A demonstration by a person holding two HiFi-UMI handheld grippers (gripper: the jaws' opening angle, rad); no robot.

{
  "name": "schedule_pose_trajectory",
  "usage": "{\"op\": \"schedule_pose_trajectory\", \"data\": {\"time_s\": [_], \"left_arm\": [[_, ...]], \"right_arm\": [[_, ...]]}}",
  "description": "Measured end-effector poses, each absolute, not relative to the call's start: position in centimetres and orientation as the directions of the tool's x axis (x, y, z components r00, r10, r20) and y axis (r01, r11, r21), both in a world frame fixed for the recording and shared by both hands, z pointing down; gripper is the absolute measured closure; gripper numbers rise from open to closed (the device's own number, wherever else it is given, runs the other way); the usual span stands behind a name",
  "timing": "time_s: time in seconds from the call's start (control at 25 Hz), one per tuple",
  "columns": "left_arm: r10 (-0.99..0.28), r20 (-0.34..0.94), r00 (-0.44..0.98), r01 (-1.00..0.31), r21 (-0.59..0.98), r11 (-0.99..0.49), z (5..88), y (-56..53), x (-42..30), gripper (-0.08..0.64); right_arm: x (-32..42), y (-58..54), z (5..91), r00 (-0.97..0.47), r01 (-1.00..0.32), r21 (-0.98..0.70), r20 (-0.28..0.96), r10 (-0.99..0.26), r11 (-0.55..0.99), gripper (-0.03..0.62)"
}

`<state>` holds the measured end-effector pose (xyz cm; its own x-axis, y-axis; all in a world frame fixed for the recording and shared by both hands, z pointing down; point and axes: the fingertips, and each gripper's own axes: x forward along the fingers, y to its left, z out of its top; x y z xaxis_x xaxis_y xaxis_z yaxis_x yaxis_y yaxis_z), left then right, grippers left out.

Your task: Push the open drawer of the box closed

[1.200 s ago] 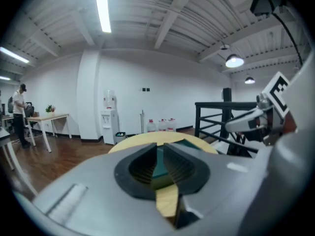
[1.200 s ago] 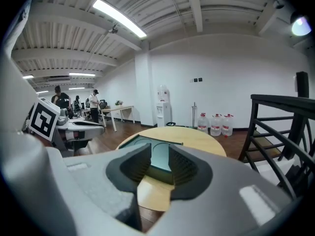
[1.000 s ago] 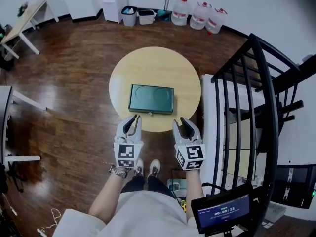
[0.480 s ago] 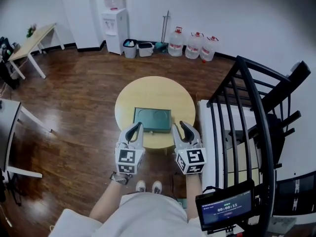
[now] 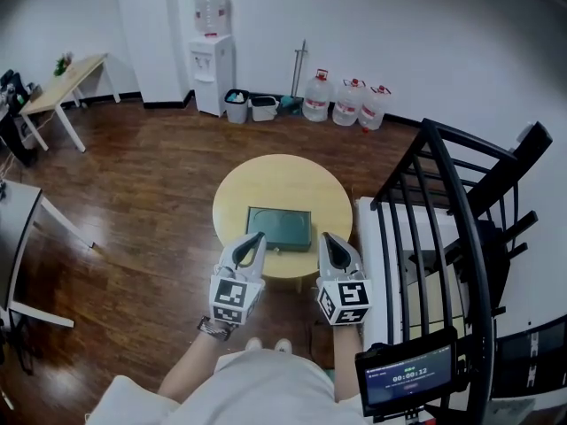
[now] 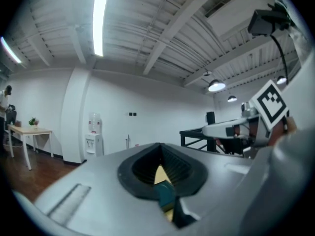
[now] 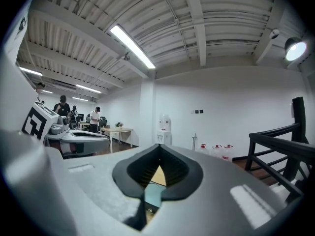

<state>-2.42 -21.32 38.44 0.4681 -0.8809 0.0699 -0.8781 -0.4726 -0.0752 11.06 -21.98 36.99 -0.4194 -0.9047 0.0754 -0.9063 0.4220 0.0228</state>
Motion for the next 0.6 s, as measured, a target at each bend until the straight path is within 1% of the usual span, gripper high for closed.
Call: {"op": "schedule_pose_trajectory", "data": {"time_s": [0.16, 0.4, 0.6], "left_arm": [[-0.866, 0.068, 0.496, -0.863, -0.07, -0.5, 38.3, -20.9, -2.4, 0.554], [-0.86, 0.065, 0.506, -0.858, -0.06, -0.509, 38.2, -20.4, -3.4, 0.554], [-0.863, 0.086, 0.497, -0.864, -0.045, -0.502, 39.0, -20.0, -4.6, 0.554]], "right_arm": [[10.4, -21.7, 36.2, -0.414, -0.909, 0.028, 0.064, -0.908, 0.417, 0.589], [9.8, -20.7, 36.1, -0.389, -0.92, 0.03, 0.074, -0.918, 0.391, 0.589], [9.7, -19.2, 36.1, -0.369, -0.927, 0.035, 0.089, -0.925, 0.373, 0.59]]}}
